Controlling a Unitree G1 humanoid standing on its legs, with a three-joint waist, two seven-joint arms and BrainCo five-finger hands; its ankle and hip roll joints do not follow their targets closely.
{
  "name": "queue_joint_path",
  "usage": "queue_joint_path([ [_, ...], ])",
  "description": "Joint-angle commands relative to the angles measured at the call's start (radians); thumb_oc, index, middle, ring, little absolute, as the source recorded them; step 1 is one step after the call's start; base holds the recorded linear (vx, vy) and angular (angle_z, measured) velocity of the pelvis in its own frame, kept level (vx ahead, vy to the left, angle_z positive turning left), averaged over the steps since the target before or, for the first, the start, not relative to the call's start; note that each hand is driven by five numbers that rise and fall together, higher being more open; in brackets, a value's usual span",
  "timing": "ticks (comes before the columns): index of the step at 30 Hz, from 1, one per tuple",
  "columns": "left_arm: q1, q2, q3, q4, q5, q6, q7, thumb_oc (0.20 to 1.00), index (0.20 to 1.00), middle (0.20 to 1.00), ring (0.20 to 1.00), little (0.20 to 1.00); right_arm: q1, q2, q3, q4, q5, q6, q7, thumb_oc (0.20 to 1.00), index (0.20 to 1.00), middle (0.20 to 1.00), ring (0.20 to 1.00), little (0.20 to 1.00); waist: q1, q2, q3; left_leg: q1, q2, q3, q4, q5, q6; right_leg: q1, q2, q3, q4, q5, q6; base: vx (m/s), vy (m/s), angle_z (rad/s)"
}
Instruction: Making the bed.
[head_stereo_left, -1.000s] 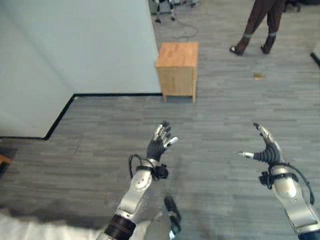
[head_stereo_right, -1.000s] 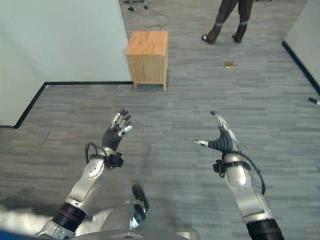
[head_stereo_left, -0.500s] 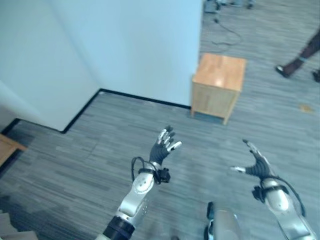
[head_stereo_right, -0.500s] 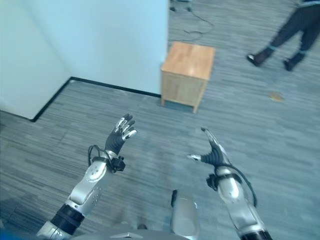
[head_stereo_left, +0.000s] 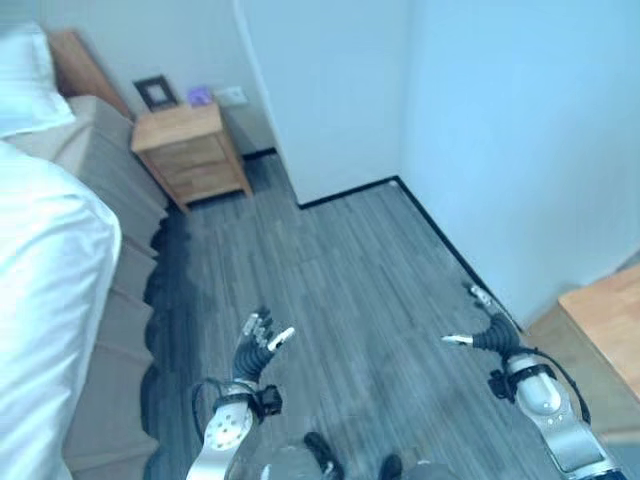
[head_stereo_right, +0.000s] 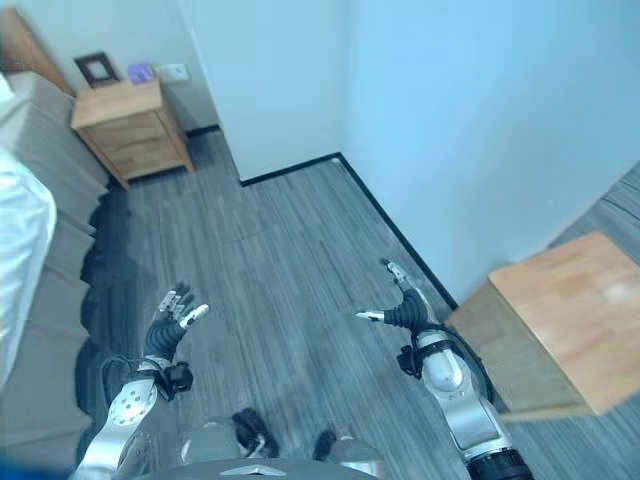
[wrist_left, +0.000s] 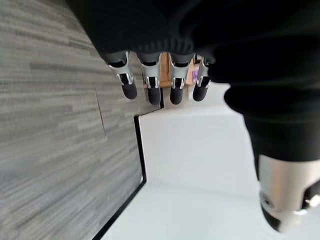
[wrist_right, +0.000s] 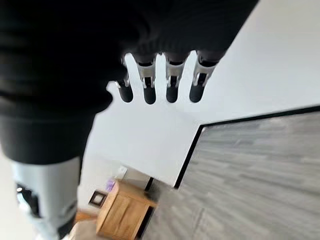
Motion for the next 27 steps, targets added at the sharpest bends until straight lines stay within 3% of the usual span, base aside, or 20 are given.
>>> queue_joint_path([
  [1, -0.110, 0.007, 0.039, -0.030, -0.080, -0.020, -0.011, 1.000, 1.000, 1.000, 1.000, 1.000, -0.012, -0.048, -0.041, -0.088, 0.015, -0.038, -0.015, 1.000, 1.000, 1.000, 1.000, 1.000, -0.057, 0.021, -0.016, 0.200, 0.054, -0.126, -0.196, 0.127, -0.044, -0.027, -0.149, 0.124, -0.031, 0.138, 0.143, 0.21, 0.083, 1.66],
  [2, -0.104, 0.007, 0.039, -0.031, -0.094, -0.013, -0.005, 1.000, 1.000, 1.000, 1.000, 1.000, -0.003, -0.037, -0.030, -0.075, 0.014, -0.032, -0.010, 1.000, 1.000, 1.000, 1.000, 1.000, -0.056, 0.018, -0.028, 0.200, 0.016, -0.163, -0.228, 0.114, -0.030, -0.022, -0.168, 0.091, 0.012, 0.138, 0.152, 0.19, 0.133, 1.73],
  [3, -0.110, 0.012, 0.040, -0.032, -0.093, -0.005, -0.001, 1.000, 1.000, 1.000, 1.000, 1.000, -0.005, -0.020, -0.024, -0.076, 0.019, -0.032, -0.009, 1.000, 1.000, 1.000, 1.000, 1.000, -0.060, 0.007, -0.029, 0.208, 0.007, -0.153, -0.248, 0.114, -0.017, -0.036, -0.180, 0.074, 0.074, 0.135, 0.162, 0.20, 0.201, 1.85],
  [4, -0.112, 0.018, 0.038, -0.026, -0.091, 0.001, -0.006, 1.000, 1.000, 1.000, 1.000, 1.000, 0.001, -0.010, -0.019, -0.071, 0.018, -0.035, 0.002, 1.000, 1.000, 1.000, 1.000, 1.000, -0.054, -0.005, -0.031, 0.232, -0.023, -0.174, -0.287, 0.083, 0.014, -0.079, -0.211, 0.057, 0.222, 0.161, 0.187, 0.14, 0.243, 1.76],
  [6, -0.117, 0.027, 0.029, -0.013, -0.082, 0.018, 0.006, 1.000, 1.000, 1.000, 1.000, 1.000, 0.005, 0.006, 0.007, -0.065, -0.023, -0.026, 0.017, 1.000, 1.000, 1.000, 1.000, 1.000, -0.071, -0.031, -0.021, 0.261, -0.079, -0.243, -0.299, -0.002, 0.072, -0.187, -0.311, 0.115, 0.491, 0.319, 0.283, 0.17, 0.237, 1.20],
  [7, -0.117, 0.033, 0.027, -0.010, -0.076, 0.018, 0.009, 1.000, 1.000, 1.000, 1.000, 1.000, 0.000, 0.009, 0.013, -0.061, -0.028, -0.025, 0.021, 1.000, 1.000, 1.000, 1.000, 1.000, -0.083, -0.037, -0.009, 0.260, -0.084, -0.272, -0.299, -0.007, 0.079, -0.231, -0.305, 0.172, 0.546, 0.326, 0.285, 0.09, 0.095, 1.08],
  [9, -0.114, 0.044, 0.028, 0.000, -0.071, 0.014, 0.012, 1.000, 1.000, 1.000, 1.000, 1.000, -0.012, 0.013, 0.030, -0.040, -0.027, -0.023, 0.023, 1.000, 1.000, 1.000, 1.000, 1.000, -0.094, -0.042, 0.004, 0.251, -0.090, -0.334, -0.299, -0.016, 0.076, -0.272, -0.266, 0.293, 0.498, 0.276, 0.274, 0.02, -0.002, 1.17],
  [11, -0.109, 0.045, 0.031, 0.003, -0.071, 0.012, 0.010, 1.000, 1.000, 1.000, 1.000, 1.000, -0.011, 0.012, 0.033, -0.040, -0.026, -0.021, 0.024, 1.000, 1.000, 1.000, 1.000, 1.000, -0.091, -0.043, 0.007, 0.252, -0.097, -0.355, -0.299, -0.018, 0.073, -0.267, -0.264, 0.303, 0.466, 0.270, 0.268, 0.04, 0.002, 1.21],
  [13, -0.100, 0.057, 0.033, 0.013, -0.068, 0.006, -0.001, 1.000, 1.000, 1.000, 1.000, 1.000, -0.020, 0.009, 0.048, -0.036, -0.014, -0.023, 0.031, 1.000, 1.000, 1.000, 1.000, 1.000, -0.100, -0.042, 0.008, 0.238, -0.101, -0.432, -0.299, -0.024, 0.063, -0.237, -0.234, 0.374, 0.322, 0.209, 0.230, 0.09, -0.040, 1.40],
  [16, -0.083, 0.057, 0.034, 0.031, -0.072, 0.001, -0.012, 1.000, 1.000, 1.000, 1.000, 1.000, -0.024, 0.013, 0.075, -0.018, 0.002, -0.023, 0.045, 1.000, 1.000, 1.000, 1.000, 1.000, -0.105, -0.041, 0.001, 0.197, -0.109, -0.527, -0.299, -0.001, 0.064, -0.204, -0.125, 0.557, 0.165, 0.166, 0.200, 0.03, -0.076, 1.28],
  [17, -0.071, 0.060, 0.041, 0.026, -0.067, -0.002, -0.018, 1.000, 1.000, 1.000, 1.000, 1.000, -0.020, 0.011, 0.080, -0.015, 0.002, -0.022, 0.048, 1.000, 1.000, 1.000, 1.000, 1.000, -0.100, -0.040, 0.002, 0.197, -0.120, -0.552, -0.299, -0.005, 0.063, -0.192, -0.117, 0.570, 0.141, 0.168, 0.196, 0.07, -0.030, 1.49],
  [20, -0.081, 0.066, 0.052, 0.045, -0.049, -0.006, -0.021, 1.000, 1.000, 1.000, 1.000, 1.000, -0.038, 0.012, 0.108, 0.007, 0.001, -0.026, 0.053, 1.000, 1.000, 1.000, 1.000, 1.000, -0.089, -0.039, -0.005, 0.192, -0.135, -0.569, -0.299, -0.018, 0.057, -0.158, -0.114, 0.534, -0.037, 0.192, 0.183, 0.04, -0.028, 1.07],
  [21, -0.081, 0.072, 0.054, 0.053, -0.046, -0.005, -0.023, 1.000, 1.000, 1.000, 1.000, 1.000, -0.036, 0.017, 0.118, 0.005, 0.002, -0.025, 0.058, 1.000, 1.000, 1.000, 1.000, 1.000, -0.082, -0.037, -0.003, 0.196, -0.139, -0.591, -0.299, -0.015, 0.057, -0.146, -0.119, 0.536, -0.018, 0.180, 0.179, 0.05, -0.035, 0.21],
  [22, -0.079, 0.068, 0.065, 0.043, -0.040, -0.013, -0.030, 1.000, 1.000, 1.000, 1.000, 1.000, -0.047, 0.016, 0.132, 0.005, 0.000, -0.033, 0.059, 1.000, 1.000, 1.000, 1.000, 1.000, -0.080, -0.042, -0.009, 0.210, -0.143, -0.579, -0.299, -0.015, 0.053, -0.128, -0.140, 0.515, -0.039, 0.232, 0.195, 0.03, -0.012, 0.51],
  [26, -0.077, 0.062, 0.067, 0.043, -0.047, -0.014, -0.052, 1.000, 1.000, 1.000, 1.000, 1.000, -0.040, 0.025, 0.121, 0.020, 0.058, -0.032, 0.073, 1.000, 1.000, 1.000, 1.000, 1.000, -0.085, -0.033, -0.022, 0.215, -0.139, -0.571, -0.299, -0.011, 0.047, -0.101, -0.132, 0.502, -0.076, 0.220, 0.185, 0.03, -0.015, 0.13],
  [27, -0.073, 0.120, 0.097, 0.094, 0.145, 0.007, -0.113, 1.000, 1.000, 1.000, 1.000, 1.000, 0.004, -0.036, 0.023, 0.150, 0.259, -0.044, 0.137, 1.000, 1.000, 1.000, 1.000, 1.000, -0.054, -0.014, -0.026, 0.197, -0.118, -0.524, -0.195, -0.030, -0.013, -0.117, -0.106, 0.316, -0.088, 0.179, 0.135, 0.04, 0.034, -0.01],
])
